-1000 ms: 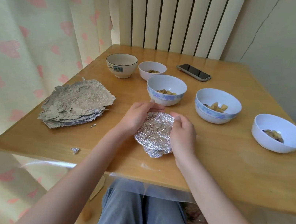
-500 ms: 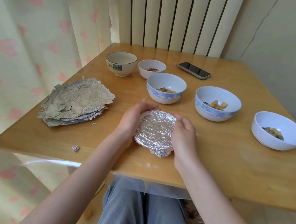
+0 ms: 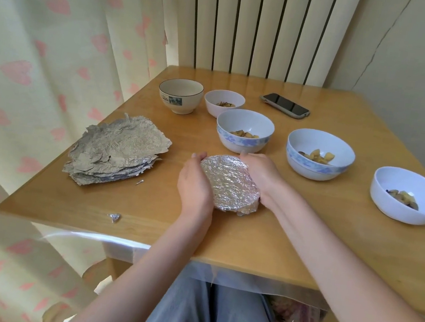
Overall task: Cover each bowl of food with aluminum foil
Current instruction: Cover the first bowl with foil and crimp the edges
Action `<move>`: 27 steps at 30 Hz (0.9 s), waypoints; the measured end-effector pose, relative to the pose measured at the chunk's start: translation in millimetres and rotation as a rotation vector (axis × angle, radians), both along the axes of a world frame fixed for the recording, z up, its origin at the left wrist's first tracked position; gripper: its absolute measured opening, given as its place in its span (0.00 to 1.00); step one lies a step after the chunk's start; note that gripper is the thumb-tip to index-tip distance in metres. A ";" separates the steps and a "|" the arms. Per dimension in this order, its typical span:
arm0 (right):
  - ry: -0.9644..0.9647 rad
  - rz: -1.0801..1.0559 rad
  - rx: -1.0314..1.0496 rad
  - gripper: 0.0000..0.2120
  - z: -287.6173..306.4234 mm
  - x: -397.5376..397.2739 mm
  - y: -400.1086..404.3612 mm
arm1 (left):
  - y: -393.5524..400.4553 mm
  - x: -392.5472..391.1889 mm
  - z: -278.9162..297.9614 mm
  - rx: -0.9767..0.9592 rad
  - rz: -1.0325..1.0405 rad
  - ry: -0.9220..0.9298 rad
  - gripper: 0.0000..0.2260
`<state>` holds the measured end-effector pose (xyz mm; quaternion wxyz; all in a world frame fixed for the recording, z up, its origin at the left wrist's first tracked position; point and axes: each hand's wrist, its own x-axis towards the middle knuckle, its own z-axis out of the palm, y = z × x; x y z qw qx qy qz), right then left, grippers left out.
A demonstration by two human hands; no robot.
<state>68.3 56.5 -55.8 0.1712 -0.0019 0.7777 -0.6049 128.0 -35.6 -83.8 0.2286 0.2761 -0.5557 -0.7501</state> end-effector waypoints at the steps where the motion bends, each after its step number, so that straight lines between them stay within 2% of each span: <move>1: 0.004 0.025 -0.012 0.11 0.3 0.3 2.0 | -0.5 2.6 0.6 -0.012 -0.026 -0.005 0.13; 4: 0.085 0.051 -0.007 0.15 1.7 0.0 15.5 | -16.2 13.6 -1.8 -0.202 -0.085 -0.021 0.12; 7: 0.236 -0.221 -0.066 0.14 -4.9 6.5 29.3 | -41.8 14.3 5.1 -0.326 -0.043 0.037 0.10; 9: 0.248 -0.309 -0.143 0.13 -11.5 17.2 28.0 | -49.1 2.9 12.5 -0.405 -0.176 0.080 0.13; 11: 0.223 -0.271 -0.168 0.12 -11.8 29.0 18.6 | -44.6 -10.6 19.7 -0.472 -0.363 0.062 0.17; 14: 0.234 -0.229 -0.100 0.15 -12.9 34.5 3.4 | -35.8 -21.0 21.4 -0.593 -0.512 0.007 0.16; 22: 0.311 -0.261 0.072 0.17 -18.9 19.9 -7.2 | -31.9 -17.5 14.9 -0.646 -0.401 -0.037 0.19; 27: 0.187 -0.095 0.056 0.16 -10.6 12.0 -0.6 | -20.9 -9.8 12.2 -0.580 -0.237 -0.059 0.18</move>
